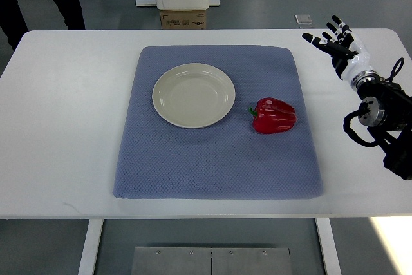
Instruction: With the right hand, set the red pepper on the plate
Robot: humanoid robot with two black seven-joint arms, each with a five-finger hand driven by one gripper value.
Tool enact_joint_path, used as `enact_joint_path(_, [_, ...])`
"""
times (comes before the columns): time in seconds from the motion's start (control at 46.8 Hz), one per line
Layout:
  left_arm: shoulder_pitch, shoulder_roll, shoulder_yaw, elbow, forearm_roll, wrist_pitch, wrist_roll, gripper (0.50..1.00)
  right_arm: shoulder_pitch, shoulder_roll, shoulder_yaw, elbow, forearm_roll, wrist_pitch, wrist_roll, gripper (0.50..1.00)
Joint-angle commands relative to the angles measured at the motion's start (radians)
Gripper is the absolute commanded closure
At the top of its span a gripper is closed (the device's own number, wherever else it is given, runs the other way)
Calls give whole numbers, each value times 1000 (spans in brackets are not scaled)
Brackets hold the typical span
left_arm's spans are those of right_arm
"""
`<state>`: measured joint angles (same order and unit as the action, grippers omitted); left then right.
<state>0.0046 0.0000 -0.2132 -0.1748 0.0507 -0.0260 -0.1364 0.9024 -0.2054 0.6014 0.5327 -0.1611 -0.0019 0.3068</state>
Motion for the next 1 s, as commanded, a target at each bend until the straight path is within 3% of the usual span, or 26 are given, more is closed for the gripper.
enact_joint_path(0.0, [0,0,0,0,0,0,0,500,-2,3,0,1,0,0,1,500])
enact_joint_path(0.812, [0,0,0,0,0,0,0,500,-23,29,1,7,0,22,3,500])
enact_joint_path(0.984, [0,0,0,0,0,0,0,500,-23,31,1,7,0,22,29,500])
